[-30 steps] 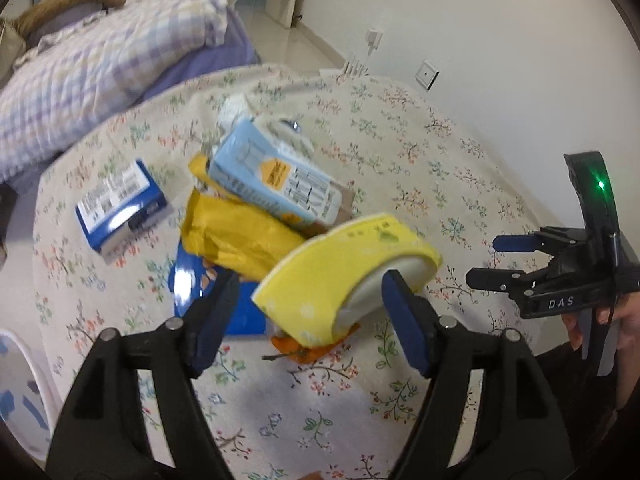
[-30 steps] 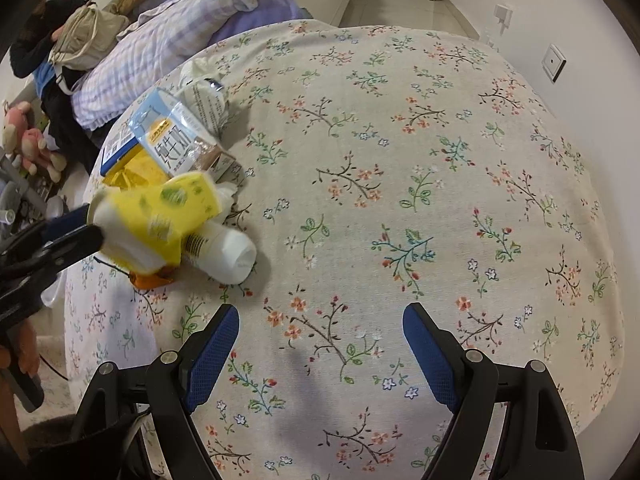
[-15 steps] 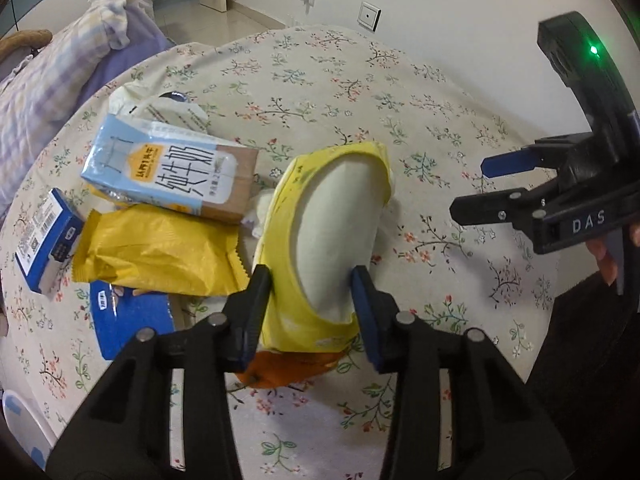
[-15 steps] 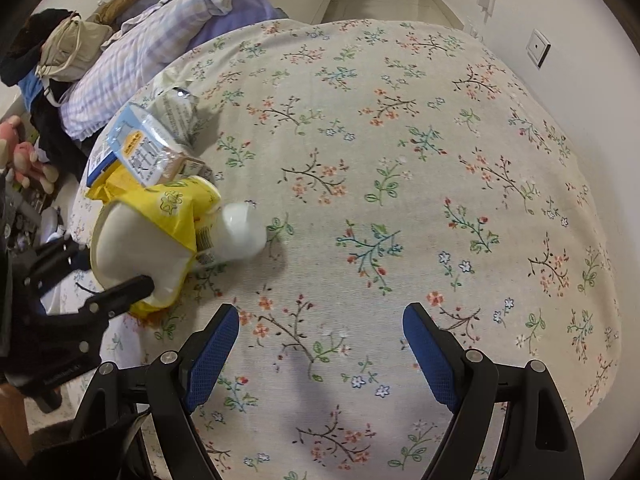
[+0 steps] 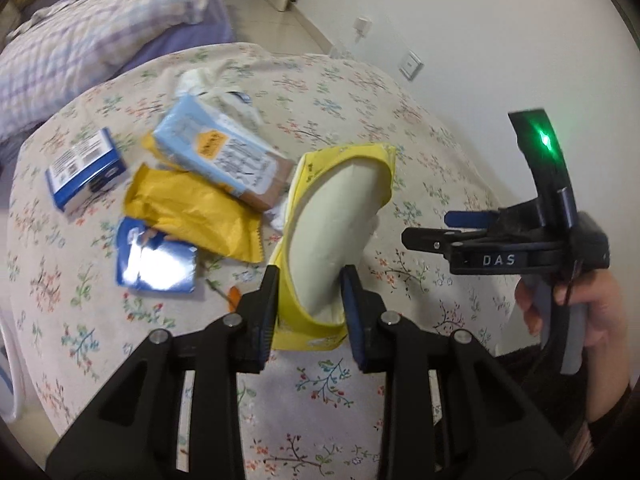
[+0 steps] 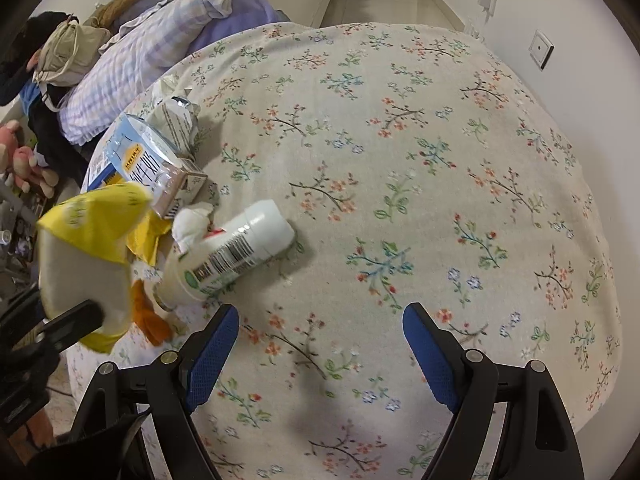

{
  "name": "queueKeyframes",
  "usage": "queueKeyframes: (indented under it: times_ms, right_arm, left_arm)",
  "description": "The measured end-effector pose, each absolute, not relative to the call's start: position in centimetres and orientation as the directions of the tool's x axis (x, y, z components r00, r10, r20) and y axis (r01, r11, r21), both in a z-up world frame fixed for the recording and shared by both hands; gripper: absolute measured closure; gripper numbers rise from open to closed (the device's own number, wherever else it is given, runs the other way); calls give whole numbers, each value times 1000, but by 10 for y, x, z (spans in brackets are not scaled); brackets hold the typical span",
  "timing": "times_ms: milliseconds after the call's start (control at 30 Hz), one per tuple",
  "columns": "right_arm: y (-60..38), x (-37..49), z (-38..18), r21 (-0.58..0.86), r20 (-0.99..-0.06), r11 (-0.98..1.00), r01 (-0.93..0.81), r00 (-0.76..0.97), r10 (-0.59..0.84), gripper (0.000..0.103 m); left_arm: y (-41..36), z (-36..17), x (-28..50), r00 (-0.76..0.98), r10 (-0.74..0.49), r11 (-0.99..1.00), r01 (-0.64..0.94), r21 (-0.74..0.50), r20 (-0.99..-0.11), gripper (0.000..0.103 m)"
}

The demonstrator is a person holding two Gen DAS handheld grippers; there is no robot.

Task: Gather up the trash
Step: 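Grasp the white bottle lying on the cloth with the right tool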

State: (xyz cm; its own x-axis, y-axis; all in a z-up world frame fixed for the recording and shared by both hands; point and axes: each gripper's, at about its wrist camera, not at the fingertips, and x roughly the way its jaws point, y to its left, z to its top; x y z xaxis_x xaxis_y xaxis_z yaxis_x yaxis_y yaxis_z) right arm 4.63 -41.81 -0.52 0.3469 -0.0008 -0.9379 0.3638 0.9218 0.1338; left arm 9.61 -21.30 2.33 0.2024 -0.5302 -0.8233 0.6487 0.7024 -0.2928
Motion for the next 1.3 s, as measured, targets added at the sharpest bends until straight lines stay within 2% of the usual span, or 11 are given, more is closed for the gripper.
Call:
queueKeyframes:
  times_ms: [133,367,600,767,867,1100,1300]
  right_arm:
    - [-410,59,-7,136,-940,921,366,341,3,17]
    - [-411,86,-22,235,-936,871,431,341,83,17]
    - [-404,104,-46,305,-935,808,504,321,152,17]
    - [-396,103,-45,267,-942,829,491,314,118,19]
    - [-394,99,-44,246,-945,841,481,310,99,28]
    - [-399,79,-43,196,-952,859,473,302,50,66]
    - [-399,65,-31,189,-940,874,447,341,29,66]
  left_arm:
    - [-187,20,102,229,-496,771,561,-303,-838,70]
    - [-150,7,110,247,-439,837,461,-294,-864,70]
    - [-123,1,107,255,-400,864,424,-270,-880,69]
    - [-111,-4,104,251,-383,871,418,-258,-889,69]
    - [-104,-5,103,250,-377,874,416,-253,-892,69]
    - [-85,-10,102,257,-365,885,393,-249,-895,68]
    - [-67,-10,104,286,-361,901,351,-254,-887,68]
